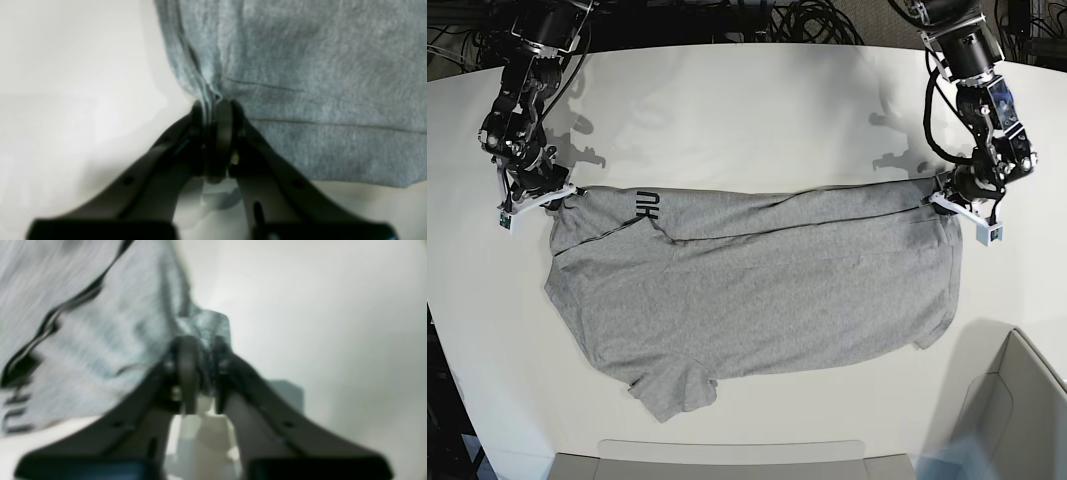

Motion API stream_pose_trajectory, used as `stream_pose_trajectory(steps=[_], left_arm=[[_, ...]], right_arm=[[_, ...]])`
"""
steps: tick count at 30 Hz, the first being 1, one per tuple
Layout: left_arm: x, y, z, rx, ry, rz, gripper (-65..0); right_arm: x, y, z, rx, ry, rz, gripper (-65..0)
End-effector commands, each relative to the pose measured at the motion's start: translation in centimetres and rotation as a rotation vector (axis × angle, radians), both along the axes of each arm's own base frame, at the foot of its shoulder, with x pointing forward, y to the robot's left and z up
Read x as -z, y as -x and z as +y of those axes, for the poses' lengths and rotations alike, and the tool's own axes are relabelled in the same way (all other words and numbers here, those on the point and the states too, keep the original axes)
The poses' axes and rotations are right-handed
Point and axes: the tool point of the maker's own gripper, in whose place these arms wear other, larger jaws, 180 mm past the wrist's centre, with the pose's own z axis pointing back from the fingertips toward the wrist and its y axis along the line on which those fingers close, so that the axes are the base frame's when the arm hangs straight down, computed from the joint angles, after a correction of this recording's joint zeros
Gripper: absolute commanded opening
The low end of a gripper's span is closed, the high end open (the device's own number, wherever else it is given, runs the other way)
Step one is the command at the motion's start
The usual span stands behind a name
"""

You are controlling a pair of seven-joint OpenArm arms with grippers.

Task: Fold the T-shirt properly
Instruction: 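Drag the folded shirt back toward the robot with both grippers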

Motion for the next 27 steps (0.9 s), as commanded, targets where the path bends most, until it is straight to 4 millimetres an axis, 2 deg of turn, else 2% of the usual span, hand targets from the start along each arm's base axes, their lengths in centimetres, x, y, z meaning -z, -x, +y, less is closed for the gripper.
stream_pose_trajectory(steps=[1, 5, 9, 14, 20, 27], left_arm=[[-0.3, 0.3, 1.0, 0.002, -0.029, 0.023, -65.0], [0.2, 2.0, 2.4, 0.003, -0.062, 0.056, -65.0], [-0.7, 3.0, 3.9, 0.015, -0.122, 0.053, -65.0], [-1.5, 4.2, 5.1, 0.032, -0.177, 0.058, -65.0], [-1.6, 6.5, 7.5, 0.047, -0.243, 0.113, -65.0], [-2.3, 8.9, 9.8, 0.195, -0.315, 0.151, -65.0]], right_arm=[[0.5, 0.7, 1.0, -0.027, -0.023, 0.052, -65.0], [-0.5, 0.5, 2.3, -0.063, -0.012, 0.025, -65.0], [-1.6, 1.5, 5.1, -0.162, 0.014, 0.001, -65.0], [-2.7, 2.9, 7.2, -0.194, 0.006, -0.025, -65.0], [-2.7, 6.3, 7.7, -0.207, 0.016, 0.005, -65.0], [-2.0, 10.7, 8.9, -0.236, 0.004, 0.063, -65.0]])
